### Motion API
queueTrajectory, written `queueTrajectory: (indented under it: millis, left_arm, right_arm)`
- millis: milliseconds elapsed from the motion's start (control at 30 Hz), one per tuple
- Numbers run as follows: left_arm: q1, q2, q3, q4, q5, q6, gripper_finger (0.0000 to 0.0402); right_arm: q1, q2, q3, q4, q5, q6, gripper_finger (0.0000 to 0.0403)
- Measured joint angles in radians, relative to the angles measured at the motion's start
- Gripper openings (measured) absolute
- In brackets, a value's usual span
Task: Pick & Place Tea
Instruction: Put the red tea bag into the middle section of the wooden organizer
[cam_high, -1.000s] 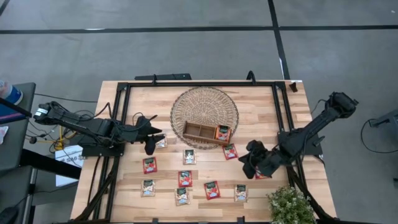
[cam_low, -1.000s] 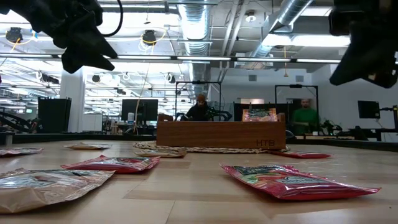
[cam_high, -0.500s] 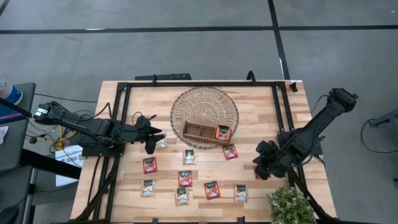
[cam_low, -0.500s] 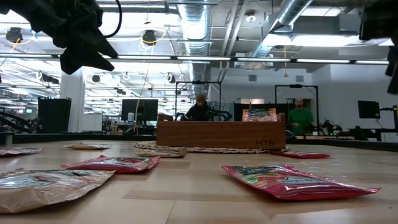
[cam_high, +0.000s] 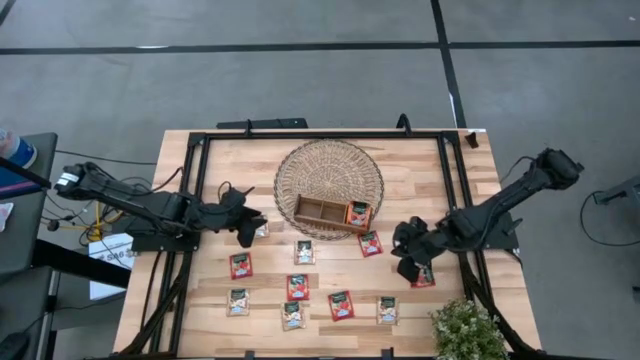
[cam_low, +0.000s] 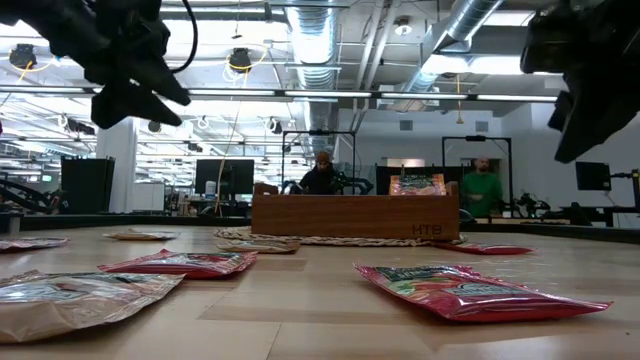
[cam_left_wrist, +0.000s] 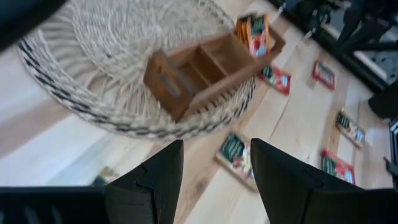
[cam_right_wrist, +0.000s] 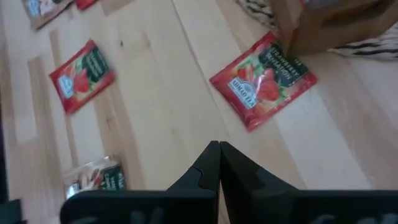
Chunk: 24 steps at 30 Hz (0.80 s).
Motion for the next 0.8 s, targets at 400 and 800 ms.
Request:
queueTrajectory:
  millis: [400, 800]
  left_arm:
    - [0.000, 0.065, 0.000, -0.023, 0.021, -0.001, 0.0179]
    - [0.000, 0.065, -0.001, -0.045, 0.019, 0.028, 0.0179]
  right_arm:
    - [-0.165, 0.000, -0.024, 0.073, -0.070, -0.063, 0.0013]
    - [-0.316, 0.090, -0.024, 0.100, -0.197, -0.271, 0.0133]
